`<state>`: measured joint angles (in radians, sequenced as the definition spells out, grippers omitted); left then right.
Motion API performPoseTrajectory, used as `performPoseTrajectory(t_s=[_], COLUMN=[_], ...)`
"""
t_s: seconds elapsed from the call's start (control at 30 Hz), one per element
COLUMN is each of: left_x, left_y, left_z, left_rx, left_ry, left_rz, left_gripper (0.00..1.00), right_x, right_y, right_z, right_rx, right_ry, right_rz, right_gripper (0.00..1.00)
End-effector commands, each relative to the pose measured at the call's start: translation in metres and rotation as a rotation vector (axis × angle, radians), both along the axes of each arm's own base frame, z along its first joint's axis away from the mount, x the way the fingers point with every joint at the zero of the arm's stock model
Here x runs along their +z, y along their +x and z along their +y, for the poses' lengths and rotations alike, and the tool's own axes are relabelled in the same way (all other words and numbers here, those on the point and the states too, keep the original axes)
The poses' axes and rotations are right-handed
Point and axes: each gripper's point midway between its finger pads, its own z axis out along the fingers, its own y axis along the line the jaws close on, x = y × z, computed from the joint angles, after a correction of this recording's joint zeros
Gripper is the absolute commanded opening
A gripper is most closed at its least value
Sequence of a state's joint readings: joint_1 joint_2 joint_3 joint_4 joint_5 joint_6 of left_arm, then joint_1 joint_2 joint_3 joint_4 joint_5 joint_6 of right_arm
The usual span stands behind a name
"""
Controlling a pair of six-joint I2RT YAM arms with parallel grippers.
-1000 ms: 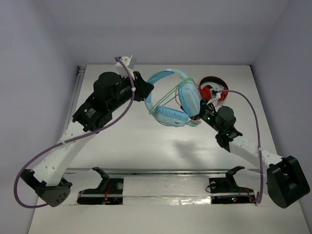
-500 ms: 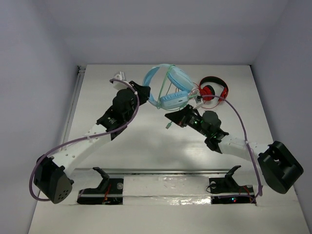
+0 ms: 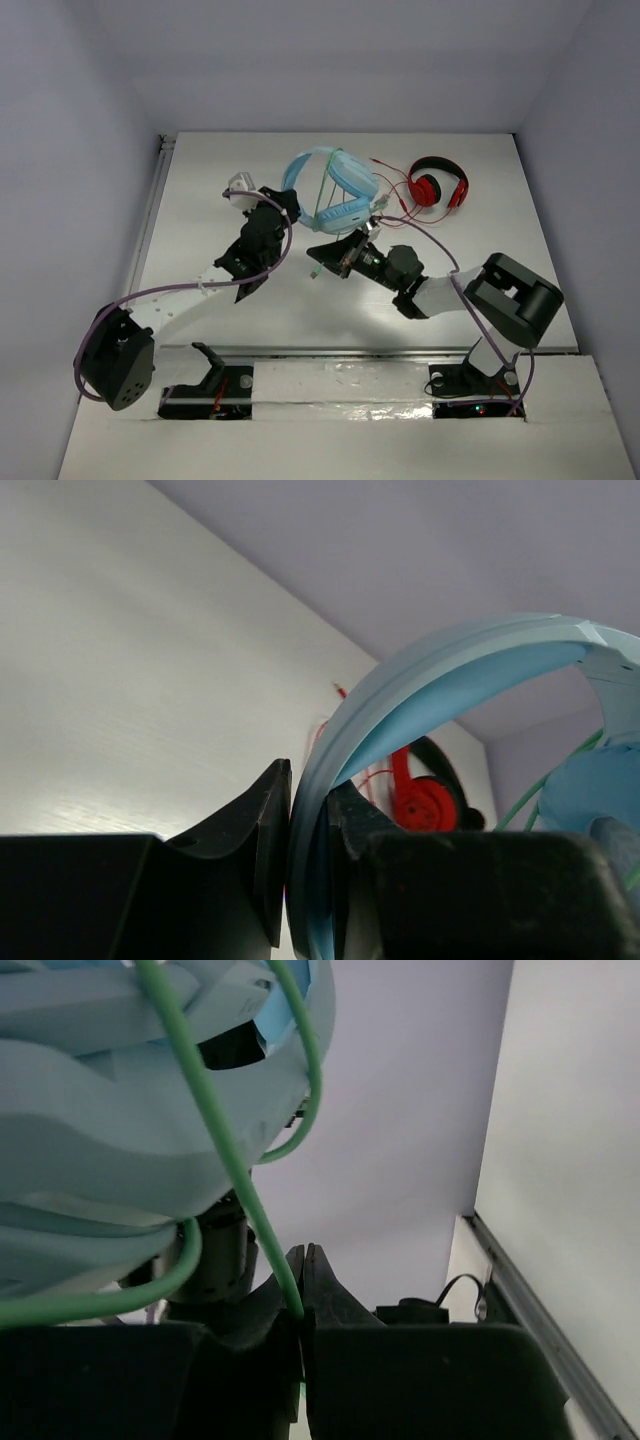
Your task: Wrap the headphones
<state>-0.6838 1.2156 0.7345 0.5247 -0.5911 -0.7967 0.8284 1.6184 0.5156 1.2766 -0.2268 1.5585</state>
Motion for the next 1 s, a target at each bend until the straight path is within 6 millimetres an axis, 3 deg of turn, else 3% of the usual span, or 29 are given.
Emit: performPoseTrajectory(t_s=[0.0, 0.03, 0.2, 0.37, 0.4, 0.57, 0.77, 0.97], left_x=[0.067, 0.054, 0.037, 0.003, -0.001, -0.040, -0.083, -0.094], left_y=[-0.004, -0.007, -0.035, -0.058, -0.061, -0.072, -0.070, -0.060], left_z=[0.025, 0.029, 0.039, 0.030, 0.028, 0.017, 0.023, 0.021], left_rx=[0.117, 0.122, 0.132, 0.083, 0.077, 0.042, 0.088, 0.125], left_ry=[-0.238, -0.214, -0.165, -0.115, -0.112, -0.040, 0.056, 0.143], left_rz=[-0.223, -0.208, -0.196, -0.139, -0.130, -0.052, 0.041, 0.068], left_gripper=[0.00, 0.00, 0.00, 0.00, 0.00, 0.00, 0.00, 0.00], right_x=[0.082, 0.086, 0.098, 0.090, 0.080, 0.065, 0.064, 0.037], right_y=[-0.034, -0.033, -0.025, -0.005, 0.000, 0.011, 0.001, -0.021], right_z=[-0.007, -0.006, -0.003, -0.001, 0.002, 0.001, 0.000, 0.003], right_rx=[0.109, 0.110, 0.108, 0.079, 0.073, 0.038, 0.046, 0.121], right_ry=[0.309, 0.320, 0.374, 0.455, 0.451, 0.476, 0.439, 0.417], right_rz=[-0.133, -0.133, -0.092, 0.004, 0.029, 0.092, 0.089, 0.156], right_gripper=[0.00, 0.00, 0.03, 0.07, 0.09, 0.18, 0.27, 0.27])
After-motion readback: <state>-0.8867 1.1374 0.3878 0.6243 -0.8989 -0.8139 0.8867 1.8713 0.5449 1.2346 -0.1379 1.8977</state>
